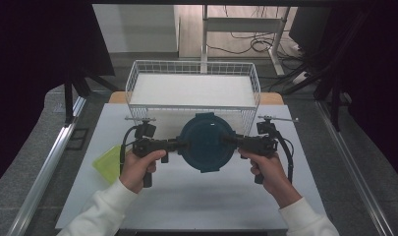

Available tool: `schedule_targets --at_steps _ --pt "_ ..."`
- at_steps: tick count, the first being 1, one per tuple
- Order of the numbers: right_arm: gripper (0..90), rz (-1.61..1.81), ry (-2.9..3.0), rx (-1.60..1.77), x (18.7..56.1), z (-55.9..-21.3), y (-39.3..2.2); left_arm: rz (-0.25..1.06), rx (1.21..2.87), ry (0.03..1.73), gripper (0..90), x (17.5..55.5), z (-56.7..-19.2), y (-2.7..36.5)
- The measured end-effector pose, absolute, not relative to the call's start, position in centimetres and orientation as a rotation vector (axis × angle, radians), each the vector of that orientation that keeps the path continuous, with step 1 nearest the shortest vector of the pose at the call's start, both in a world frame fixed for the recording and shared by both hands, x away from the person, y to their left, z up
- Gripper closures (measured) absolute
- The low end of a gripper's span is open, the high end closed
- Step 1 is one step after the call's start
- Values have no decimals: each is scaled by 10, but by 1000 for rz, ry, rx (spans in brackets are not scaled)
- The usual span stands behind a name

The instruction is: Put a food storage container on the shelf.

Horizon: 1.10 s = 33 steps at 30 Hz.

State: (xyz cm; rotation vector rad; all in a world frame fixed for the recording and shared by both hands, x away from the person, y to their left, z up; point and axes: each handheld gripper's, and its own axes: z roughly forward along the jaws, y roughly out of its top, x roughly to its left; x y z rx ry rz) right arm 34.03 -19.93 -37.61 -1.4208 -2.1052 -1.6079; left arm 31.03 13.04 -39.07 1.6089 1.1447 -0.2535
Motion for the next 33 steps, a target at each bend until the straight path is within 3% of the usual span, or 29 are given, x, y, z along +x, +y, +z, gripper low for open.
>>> schedule_targets --at_steps 33 --pt "377 -1693 -2121 -1377 375 -327 -188 -200 1603 1095 477 348 -338 143"
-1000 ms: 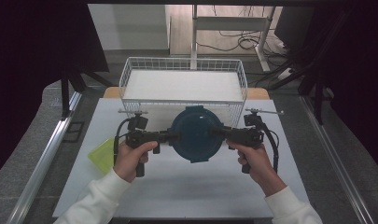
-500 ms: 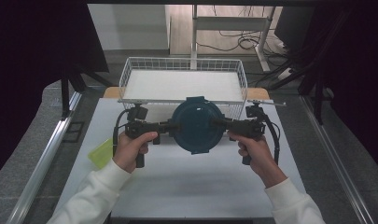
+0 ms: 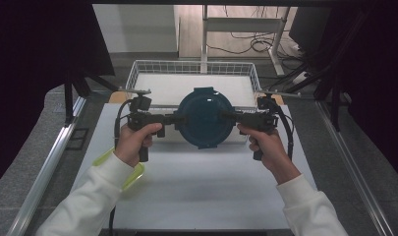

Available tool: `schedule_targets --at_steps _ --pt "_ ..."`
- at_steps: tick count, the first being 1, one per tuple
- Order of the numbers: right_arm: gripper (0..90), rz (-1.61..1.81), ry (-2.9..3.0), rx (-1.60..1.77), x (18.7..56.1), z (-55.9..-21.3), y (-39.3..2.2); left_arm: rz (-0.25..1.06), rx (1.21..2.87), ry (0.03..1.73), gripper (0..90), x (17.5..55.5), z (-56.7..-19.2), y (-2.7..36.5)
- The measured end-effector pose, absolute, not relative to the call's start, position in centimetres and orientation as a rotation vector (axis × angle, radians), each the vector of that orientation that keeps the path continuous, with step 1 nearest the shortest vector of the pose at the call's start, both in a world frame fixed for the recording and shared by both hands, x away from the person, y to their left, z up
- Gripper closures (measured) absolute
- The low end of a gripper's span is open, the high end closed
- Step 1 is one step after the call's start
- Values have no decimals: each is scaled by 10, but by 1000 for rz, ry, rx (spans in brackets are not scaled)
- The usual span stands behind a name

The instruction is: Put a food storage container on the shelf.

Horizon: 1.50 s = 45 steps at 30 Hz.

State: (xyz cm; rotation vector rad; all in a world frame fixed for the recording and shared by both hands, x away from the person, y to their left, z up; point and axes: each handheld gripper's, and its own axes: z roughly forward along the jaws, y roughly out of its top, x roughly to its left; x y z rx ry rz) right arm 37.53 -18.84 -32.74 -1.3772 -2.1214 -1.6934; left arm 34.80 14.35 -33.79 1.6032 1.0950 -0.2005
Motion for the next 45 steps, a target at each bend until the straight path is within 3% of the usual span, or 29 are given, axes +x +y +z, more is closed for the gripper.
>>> schedule_targets --at_steps 21,45 --pt "378 -1699 -2162 -1381 423 -294 -167 -217 1566 1084 477 399 -315 165" --pt "379 -1667 -2095 -1462 485 -281 -159 -253 1566 1094 480 468 -302 174"
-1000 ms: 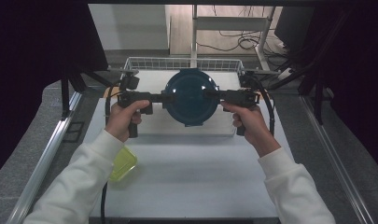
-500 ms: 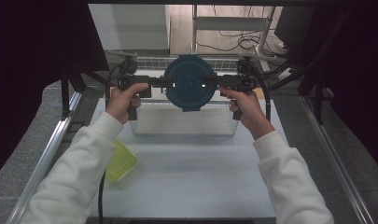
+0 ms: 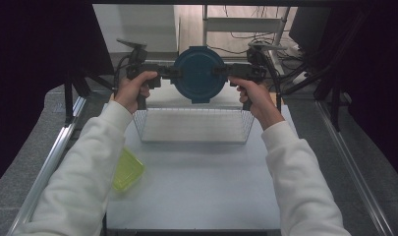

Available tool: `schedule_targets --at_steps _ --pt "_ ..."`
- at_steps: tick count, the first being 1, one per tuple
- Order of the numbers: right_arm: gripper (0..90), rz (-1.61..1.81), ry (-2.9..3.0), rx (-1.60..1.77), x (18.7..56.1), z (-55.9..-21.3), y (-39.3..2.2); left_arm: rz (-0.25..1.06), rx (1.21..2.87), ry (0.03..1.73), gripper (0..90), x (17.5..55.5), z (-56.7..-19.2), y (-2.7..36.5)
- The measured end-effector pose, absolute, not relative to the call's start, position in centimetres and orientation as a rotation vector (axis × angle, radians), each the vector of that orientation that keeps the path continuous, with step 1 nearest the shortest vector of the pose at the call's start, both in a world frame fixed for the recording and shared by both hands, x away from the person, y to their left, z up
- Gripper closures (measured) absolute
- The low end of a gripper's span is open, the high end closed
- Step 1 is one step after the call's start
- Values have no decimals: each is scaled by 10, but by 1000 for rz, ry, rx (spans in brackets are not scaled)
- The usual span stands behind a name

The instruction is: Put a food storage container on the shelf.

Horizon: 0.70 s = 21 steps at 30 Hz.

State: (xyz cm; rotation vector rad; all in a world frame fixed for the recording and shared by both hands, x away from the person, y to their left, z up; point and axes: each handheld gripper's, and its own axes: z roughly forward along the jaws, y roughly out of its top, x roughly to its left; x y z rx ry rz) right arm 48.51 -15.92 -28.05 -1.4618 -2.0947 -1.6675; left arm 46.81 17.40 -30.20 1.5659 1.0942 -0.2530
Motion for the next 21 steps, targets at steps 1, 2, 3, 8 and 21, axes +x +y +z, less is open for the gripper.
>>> schedule_targets --at_steps 1,2,3,8,21 --pt "379 -1667 -2095 -1462 485 -281 -159 -253 1566 1094 479 468 -302 174" --pt "379 -1647 -2091 -1470 490 -282 -159 -263 1565 1101 480 471 -305 174" --pt "379 -1647 -2091 -1470 490 -282 -159 -263 1565 1101 479 471 -305 174" --pt "379 -1619 -2075 -1483 497 -290 -159 -276 1564 1120 479 477 -312 174" --pt "376 -1542 -1959 -1585 516 -303 -156 -373 1507 1212 472 498 -324 176"
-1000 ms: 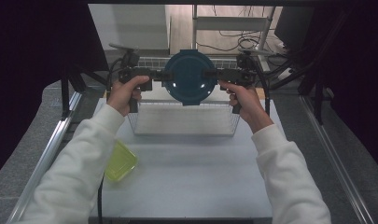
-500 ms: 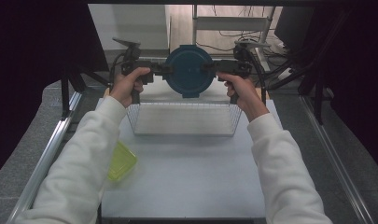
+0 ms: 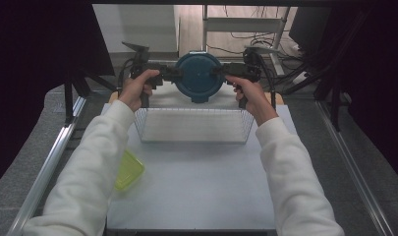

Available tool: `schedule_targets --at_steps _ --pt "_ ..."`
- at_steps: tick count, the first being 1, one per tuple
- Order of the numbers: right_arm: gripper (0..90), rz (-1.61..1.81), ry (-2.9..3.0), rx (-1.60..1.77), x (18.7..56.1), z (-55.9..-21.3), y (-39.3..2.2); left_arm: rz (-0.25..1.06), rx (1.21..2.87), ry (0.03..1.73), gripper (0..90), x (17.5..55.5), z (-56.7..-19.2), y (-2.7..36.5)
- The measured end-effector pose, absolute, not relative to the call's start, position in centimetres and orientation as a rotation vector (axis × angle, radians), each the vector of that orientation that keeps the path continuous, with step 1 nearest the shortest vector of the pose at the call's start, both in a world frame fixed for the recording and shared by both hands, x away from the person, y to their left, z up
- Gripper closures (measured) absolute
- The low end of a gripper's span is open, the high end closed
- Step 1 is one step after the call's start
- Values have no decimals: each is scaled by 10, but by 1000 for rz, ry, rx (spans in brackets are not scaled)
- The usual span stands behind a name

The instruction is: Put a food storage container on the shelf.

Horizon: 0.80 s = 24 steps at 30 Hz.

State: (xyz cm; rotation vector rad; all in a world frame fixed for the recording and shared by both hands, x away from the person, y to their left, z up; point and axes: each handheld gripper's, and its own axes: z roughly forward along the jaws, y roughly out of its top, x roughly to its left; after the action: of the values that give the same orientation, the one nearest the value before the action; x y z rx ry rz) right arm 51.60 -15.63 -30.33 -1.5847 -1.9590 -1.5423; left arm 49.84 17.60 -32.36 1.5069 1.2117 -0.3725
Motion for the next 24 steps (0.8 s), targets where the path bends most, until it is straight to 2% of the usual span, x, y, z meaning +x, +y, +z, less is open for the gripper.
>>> schedule_targets --at_steps 7,17,20,22,23,24 --pt "373 -1510 -1879 -1676 528 -310 -154 -453 1440 1260 460 512 -335 179" --pt "369 -1496 -1840 -1722 533 -314 -152 -474 1421 1272 446 516 -340 179" --pt "362 -1516 -1846 -1728 529 -314 -151 -447 1437 1263 414 515 -340 177" --pt "359 -1516 -1855 -1722 528 -314 -150 -412 1461 1272 358 513 -339 175" --pt "345 -1510 -1860 -1719 527 -313 -150 -396 1472 1276 358 513 -339 173" --pt "293 -1481 -1907 -1716 525 -315 -147 -380 1457 1264 292 512 -338 172"
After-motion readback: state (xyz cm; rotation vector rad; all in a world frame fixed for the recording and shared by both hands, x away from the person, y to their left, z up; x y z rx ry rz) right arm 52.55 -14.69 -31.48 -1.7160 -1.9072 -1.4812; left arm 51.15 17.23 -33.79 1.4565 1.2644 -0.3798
